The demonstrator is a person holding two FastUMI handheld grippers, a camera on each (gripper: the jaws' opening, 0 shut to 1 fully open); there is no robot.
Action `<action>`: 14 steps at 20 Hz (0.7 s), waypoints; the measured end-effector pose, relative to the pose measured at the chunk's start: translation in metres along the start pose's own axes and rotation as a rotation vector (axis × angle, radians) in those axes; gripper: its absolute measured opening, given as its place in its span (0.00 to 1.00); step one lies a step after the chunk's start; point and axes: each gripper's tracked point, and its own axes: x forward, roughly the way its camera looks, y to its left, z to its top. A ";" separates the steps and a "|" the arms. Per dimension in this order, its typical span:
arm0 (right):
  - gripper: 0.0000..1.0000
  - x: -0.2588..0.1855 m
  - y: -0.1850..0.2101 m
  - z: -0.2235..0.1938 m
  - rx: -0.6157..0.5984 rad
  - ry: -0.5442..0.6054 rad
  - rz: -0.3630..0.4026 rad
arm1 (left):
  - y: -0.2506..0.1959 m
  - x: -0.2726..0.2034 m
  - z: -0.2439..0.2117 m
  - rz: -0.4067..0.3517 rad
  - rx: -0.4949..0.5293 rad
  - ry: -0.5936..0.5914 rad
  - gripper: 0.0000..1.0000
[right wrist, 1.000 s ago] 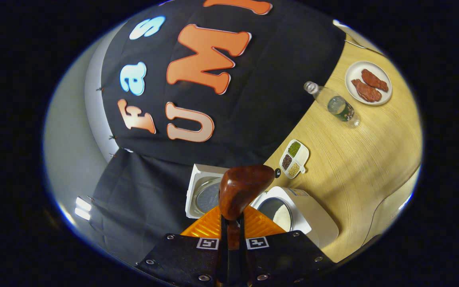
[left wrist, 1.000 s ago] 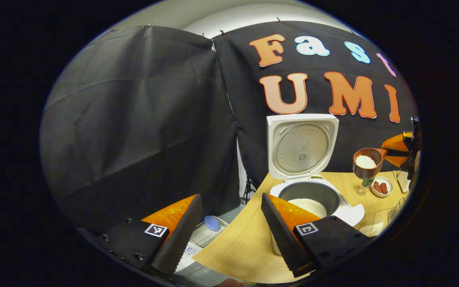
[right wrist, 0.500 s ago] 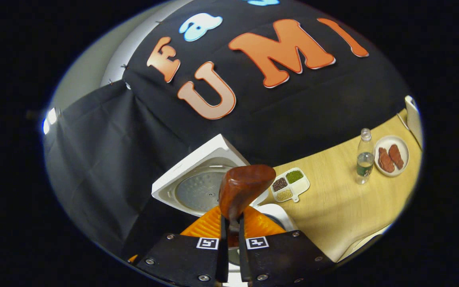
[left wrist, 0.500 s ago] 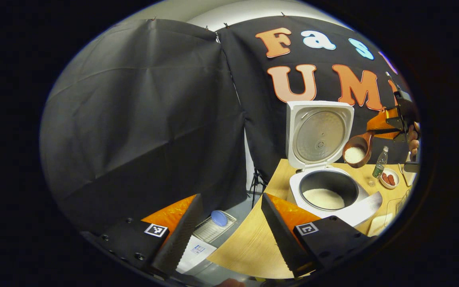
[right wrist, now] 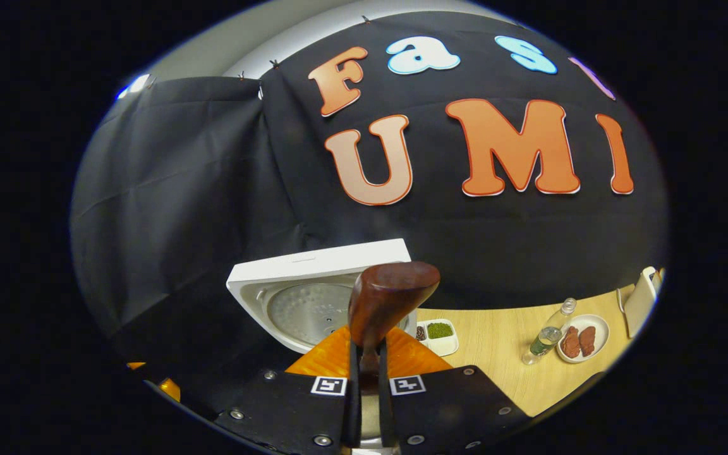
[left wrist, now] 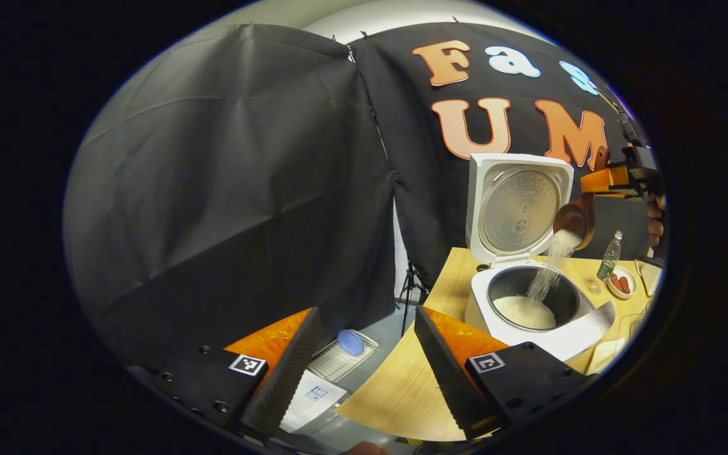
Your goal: Close the left gripper, press the button to open the rice cooker; take a wooden spoon from the chopstick holder with the right hand, scoop a spoonful of rice and pour it into the rice cooker, then put the wooden spoon back into the chopstick holder.
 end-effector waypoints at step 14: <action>0.11 -0.031 0.041 0.037 -0.395 -0.170 0.092 | -0.008 -0.002 -0.010 0.003 0.013 0.034 0.98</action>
